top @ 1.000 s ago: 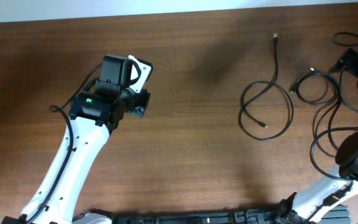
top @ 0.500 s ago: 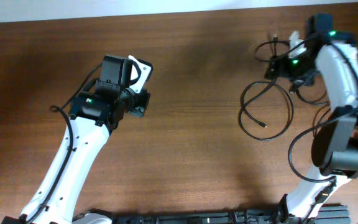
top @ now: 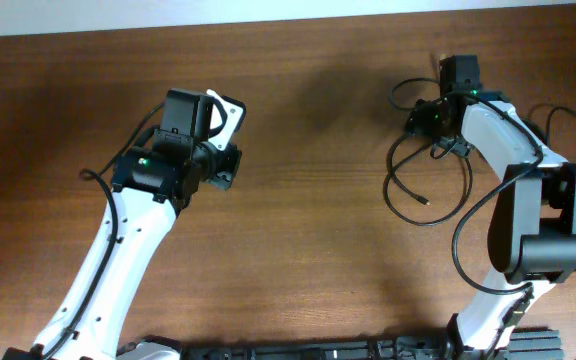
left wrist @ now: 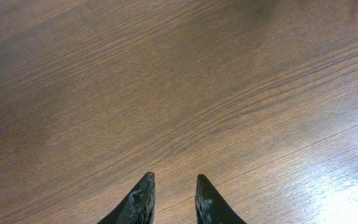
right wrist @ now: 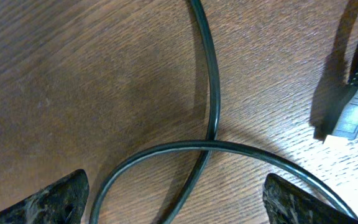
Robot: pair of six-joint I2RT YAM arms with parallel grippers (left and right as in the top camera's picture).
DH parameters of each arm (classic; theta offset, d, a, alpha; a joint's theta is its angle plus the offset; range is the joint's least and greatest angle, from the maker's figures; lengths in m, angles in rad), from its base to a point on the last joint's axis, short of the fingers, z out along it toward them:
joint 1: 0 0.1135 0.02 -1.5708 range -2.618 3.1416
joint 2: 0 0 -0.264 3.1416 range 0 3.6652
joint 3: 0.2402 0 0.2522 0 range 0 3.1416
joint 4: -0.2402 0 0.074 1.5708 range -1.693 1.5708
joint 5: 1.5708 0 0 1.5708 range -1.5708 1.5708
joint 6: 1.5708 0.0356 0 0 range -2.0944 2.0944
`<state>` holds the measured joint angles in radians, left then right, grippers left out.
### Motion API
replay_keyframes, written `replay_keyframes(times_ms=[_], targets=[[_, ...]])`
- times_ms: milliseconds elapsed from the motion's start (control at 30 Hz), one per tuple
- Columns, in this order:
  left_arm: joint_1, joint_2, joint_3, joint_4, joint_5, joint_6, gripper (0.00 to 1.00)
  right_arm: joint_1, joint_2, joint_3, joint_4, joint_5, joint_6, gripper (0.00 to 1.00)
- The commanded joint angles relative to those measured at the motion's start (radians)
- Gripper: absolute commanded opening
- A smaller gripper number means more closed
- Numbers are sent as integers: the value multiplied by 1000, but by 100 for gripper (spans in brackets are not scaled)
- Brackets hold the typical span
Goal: Untangle cables
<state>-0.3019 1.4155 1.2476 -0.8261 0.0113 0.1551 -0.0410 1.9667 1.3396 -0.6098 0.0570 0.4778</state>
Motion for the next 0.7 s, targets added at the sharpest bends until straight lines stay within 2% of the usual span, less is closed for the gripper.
replay_keyframes(times_ms=[0,100,300,400,467,667], targets=[[-1,-17,11,1,11,-12,23,9,35,-8,17,24,88,89],[-1,-17,11,1,11,-12,23,9,47,-8,50,25,137,89],[-1,-17,11,1,11,-12,23,9,78,-8,72,27,324,87],[-1,-17,11,1,11,-13,23,9,101,-8,77,26,351,86],[-1,-17,11,1,11,-12,23,9,116,-8,92,20,351,79],[-1,-17,11,2,11,-12,24,10,118,-8,142,-56,350,43]])
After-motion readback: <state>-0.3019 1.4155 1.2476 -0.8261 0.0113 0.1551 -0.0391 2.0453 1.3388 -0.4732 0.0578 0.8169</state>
